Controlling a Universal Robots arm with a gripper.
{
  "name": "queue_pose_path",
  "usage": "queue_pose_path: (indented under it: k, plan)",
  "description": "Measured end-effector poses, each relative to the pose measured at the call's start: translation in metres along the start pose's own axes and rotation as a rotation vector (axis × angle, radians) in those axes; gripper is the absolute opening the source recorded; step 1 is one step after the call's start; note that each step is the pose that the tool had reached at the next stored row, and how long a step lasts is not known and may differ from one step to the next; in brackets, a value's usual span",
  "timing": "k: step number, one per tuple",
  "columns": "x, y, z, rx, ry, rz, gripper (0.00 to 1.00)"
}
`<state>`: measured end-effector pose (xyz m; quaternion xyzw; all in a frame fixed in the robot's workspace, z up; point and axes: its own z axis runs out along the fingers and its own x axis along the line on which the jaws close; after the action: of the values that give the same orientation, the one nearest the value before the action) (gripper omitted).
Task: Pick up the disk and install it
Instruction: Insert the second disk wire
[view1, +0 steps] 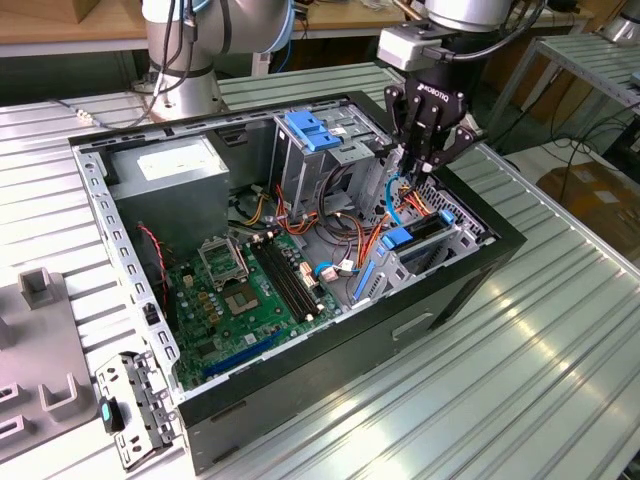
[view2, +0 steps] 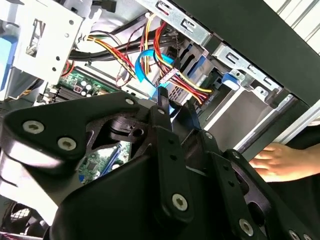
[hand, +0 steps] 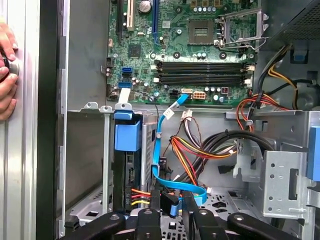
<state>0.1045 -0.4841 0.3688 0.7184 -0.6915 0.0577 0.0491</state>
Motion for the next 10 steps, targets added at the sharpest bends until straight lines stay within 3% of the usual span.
queue_pose_path:
  k: [4,6,10]
  plan:
    - [-0.0015,-0.0001,0.0045,-0.0005,0.0136,0.000,0.29]
    - [-0.0022,-0.0001,0.0074,-0.0008,0.0209,0.000,0.22]
    - [-0.0025,-0.0001,0.0088,-0.0009,0.0233,0.000,0.22]
